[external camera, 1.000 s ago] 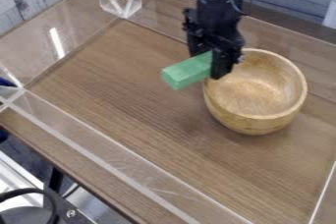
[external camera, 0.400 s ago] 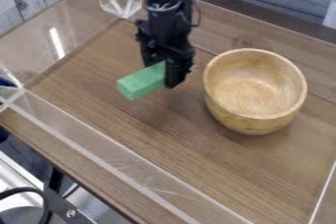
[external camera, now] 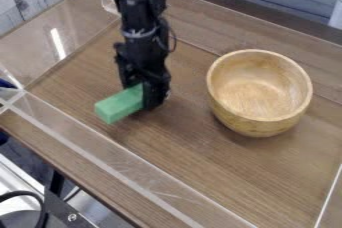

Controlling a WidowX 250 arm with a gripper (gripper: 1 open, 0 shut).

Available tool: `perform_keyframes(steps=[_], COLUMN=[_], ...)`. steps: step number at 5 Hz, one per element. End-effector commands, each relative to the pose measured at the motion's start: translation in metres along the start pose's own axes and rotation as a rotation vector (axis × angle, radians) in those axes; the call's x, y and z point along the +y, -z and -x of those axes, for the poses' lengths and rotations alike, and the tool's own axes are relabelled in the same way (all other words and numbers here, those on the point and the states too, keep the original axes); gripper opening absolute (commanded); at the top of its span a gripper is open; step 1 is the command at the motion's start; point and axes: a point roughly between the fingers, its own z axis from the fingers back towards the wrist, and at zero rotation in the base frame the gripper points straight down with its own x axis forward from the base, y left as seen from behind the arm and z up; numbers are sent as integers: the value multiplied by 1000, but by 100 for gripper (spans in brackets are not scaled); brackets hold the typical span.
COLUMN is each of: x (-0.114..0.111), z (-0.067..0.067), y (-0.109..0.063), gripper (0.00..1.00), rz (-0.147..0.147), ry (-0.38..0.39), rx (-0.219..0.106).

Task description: Remove the green block from inside the brown bowl and put it on the table

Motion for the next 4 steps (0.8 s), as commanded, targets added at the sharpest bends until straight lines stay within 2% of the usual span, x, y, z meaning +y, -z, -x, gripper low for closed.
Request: perform_keyframes(steps=[1, 4], x=[7, 5], z=[0, 1], y=[-4, -6], gripper=[0, 0], rz=[-20, -15], ry=[-1, -15], rx=[-30, -29])
